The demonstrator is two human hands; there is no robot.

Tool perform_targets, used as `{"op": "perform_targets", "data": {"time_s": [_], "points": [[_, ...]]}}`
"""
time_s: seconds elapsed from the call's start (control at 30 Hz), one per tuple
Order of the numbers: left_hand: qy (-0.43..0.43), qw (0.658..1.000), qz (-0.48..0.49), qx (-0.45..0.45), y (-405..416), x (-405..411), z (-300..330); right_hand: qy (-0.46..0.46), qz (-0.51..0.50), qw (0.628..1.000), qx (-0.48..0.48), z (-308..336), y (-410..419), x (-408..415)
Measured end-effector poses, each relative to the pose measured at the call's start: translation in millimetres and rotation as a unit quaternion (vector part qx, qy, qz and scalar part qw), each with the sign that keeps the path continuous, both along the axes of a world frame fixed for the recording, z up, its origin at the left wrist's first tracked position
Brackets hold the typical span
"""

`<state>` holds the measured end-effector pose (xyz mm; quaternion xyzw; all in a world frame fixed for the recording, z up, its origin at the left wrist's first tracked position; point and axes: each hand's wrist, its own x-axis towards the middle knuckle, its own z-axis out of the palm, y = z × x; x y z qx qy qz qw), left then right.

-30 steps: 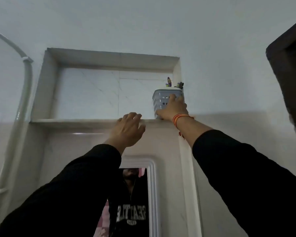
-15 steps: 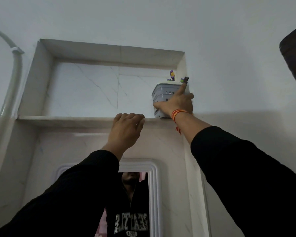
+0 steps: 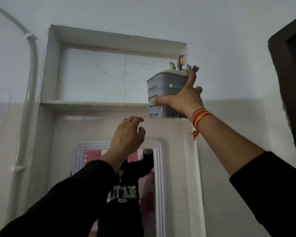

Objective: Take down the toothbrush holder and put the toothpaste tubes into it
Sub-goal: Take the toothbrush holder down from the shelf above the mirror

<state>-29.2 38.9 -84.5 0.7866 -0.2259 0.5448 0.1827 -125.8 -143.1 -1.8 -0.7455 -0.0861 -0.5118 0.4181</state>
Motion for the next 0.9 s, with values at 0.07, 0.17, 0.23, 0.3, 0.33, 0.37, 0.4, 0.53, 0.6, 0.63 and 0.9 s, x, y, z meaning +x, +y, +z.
{"op": "perform_targets", "data": {"time_s": [0.07, 0.17, 0.23, 0.3, 0.33, 0.37, 0.4, 0.53, 0.6, 0.63, 0.9], "points": [[0.033, 0.999, -0.027, -0.01, 6, -12, -33, 0.021, 0.006, 1.0, -0.007, -33, 8, -10], [0.085, 0.994, -0.059, -0.03, 16, -28, -97, 0.053, 0.011, 0.998, -0.017, -94, 19, -19], [0.129, 0.987, -0.083, -0.048, 21, -37, -148, 0.08, 0.016, 0.996, -0.026, -143, 25, -19], [0.198, 0.973, -0.091, -0.074, 26, -46, -202, 0.109, 0.016, 0.993, -0.032, -197, 31, -15], [0.233, 0.965, -0.087, -0.084, 28, -51, -228, 0.124, 0.014, 0.992, -0.033, -225, 33, -12], [0.265, 0.956, -0.084, -0.093, 29, -55, -255, 0.141, 0.014, 0.989, -0.034, -253, 35, -8], [0.299, 0.945, -0.081, -0.101, 30, -58, -281, 0.157, 0.014, 0.987, -0.032, -281, 37, -4], [0.427, 0.894, -0.058, -0.12, 33, -60, -376, 0.213, 0.023, 0.977, -0.018, -388, 36, 14], [0.484, 0.864, -0.049, -0.128, 33, -56, -416, 0.237, 0.021, 0.971, -0.009, -436, 31, 23], [0.513, 0.847, -0.043, -0.133, 32, -52, -434, 0.244, 0.017, 0.97, -0.01, -459, 29, 27], [0.692, 0.699, 0.034, -0.177, 26, -3, -516, 0.341, 0.022, 0.94, 0.01, -627, 17, 40]]}}
